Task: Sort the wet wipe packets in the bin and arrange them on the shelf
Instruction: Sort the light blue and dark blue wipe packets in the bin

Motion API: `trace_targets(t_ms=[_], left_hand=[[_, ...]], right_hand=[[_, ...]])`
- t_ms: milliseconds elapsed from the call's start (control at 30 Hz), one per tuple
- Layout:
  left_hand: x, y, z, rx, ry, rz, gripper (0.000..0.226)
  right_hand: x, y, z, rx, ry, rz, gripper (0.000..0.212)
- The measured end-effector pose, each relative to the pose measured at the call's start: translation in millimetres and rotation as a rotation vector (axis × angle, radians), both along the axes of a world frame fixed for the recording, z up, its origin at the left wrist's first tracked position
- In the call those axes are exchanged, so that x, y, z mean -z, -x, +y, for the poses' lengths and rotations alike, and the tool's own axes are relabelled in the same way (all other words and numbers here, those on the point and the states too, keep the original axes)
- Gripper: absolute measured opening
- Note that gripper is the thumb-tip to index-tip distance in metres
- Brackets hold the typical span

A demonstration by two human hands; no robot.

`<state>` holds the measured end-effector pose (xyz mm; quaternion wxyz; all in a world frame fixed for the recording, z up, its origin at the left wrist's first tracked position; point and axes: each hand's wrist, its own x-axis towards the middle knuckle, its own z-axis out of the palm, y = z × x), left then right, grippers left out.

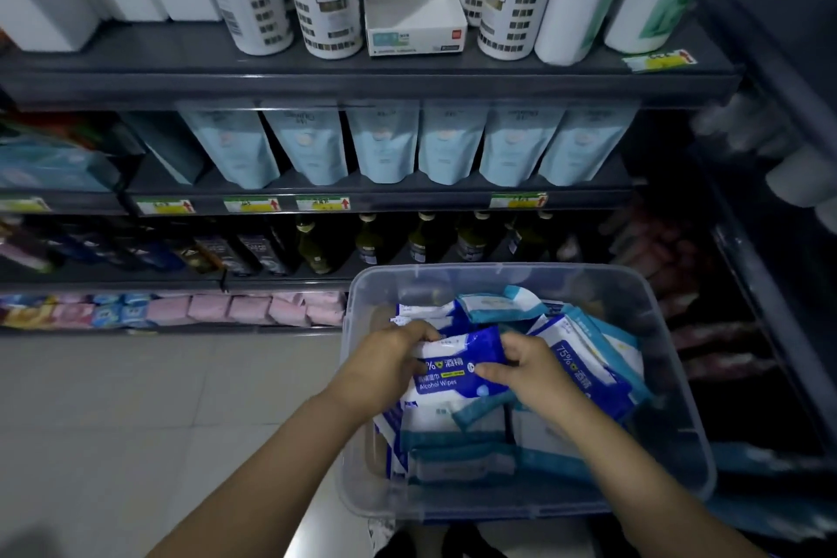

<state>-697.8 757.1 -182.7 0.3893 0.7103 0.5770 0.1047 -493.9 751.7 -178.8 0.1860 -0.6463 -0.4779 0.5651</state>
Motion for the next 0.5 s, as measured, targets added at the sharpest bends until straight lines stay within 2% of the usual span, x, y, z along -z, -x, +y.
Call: trace_targets(t_ms=[133, 233, 367, 500], left_hand=[[-25, 15, -4, 0.004, -0.169, 0.129, 0.034], [-34, 33, -9, -0.204, -0.235, 0.167, 0.028], [-33, 55, -17, -0.576, -0.133, 0.044, 0.012], [-24, 65, -29, -0.756, -0.099, -0.003, 0.010]], right_hand=[[0, 4, 16, -0.082, 0.014, 0.053, 0.023], [0, 13, 36, -0.136, -0.052, 0.045, 0.022], [10, 30, 61, -0.222, -0.252, -0.196, 0.026], [28, 51, 70, -0.535, -0.383, -0.456, 0.038]])
